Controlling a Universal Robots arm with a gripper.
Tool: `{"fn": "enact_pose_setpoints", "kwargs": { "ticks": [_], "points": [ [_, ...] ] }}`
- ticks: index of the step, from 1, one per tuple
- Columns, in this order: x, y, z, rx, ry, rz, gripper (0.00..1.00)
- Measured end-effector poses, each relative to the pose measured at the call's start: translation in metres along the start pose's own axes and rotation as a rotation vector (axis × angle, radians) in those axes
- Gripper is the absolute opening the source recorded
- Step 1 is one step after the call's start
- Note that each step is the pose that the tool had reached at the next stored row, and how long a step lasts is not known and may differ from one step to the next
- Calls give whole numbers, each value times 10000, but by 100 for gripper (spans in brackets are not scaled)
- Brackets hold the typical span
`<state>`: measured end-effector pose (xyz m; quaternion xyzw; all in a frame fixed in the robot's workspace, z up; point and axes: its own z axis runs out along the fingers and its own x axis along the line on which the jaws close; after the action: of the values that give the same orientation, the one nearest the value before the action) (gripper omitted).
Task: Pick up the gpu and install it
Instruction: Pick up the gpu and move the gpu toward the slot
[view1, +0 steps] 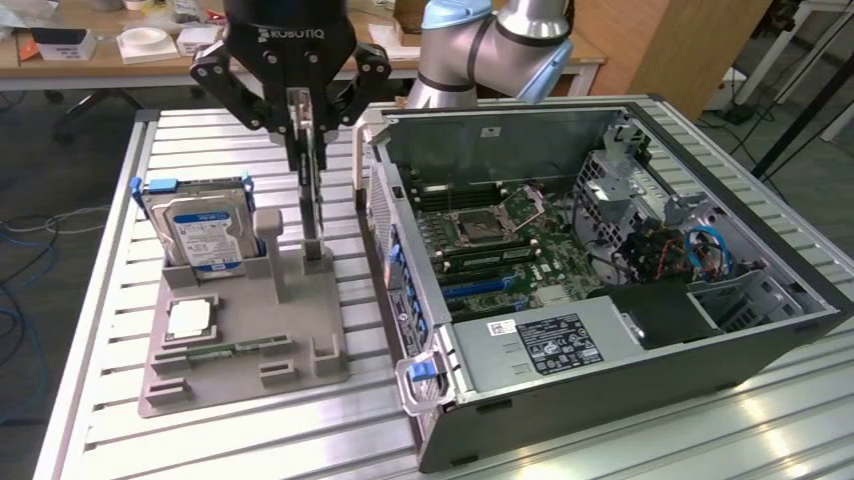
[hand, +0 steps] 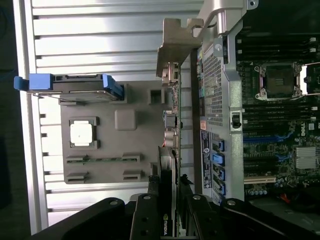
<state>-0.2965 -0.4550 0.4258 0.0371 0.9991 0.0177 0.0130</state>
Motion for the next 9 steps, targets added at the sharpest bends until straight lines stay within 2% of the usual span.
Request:
{"fn": "enact_pose_setpoints", "kwargs": {
  "ticks": [6,9],
  "points": [
    [-189,14,5,1,6,-1,26],
    [-239,18,7,0,5,0,26]
  ]
}}
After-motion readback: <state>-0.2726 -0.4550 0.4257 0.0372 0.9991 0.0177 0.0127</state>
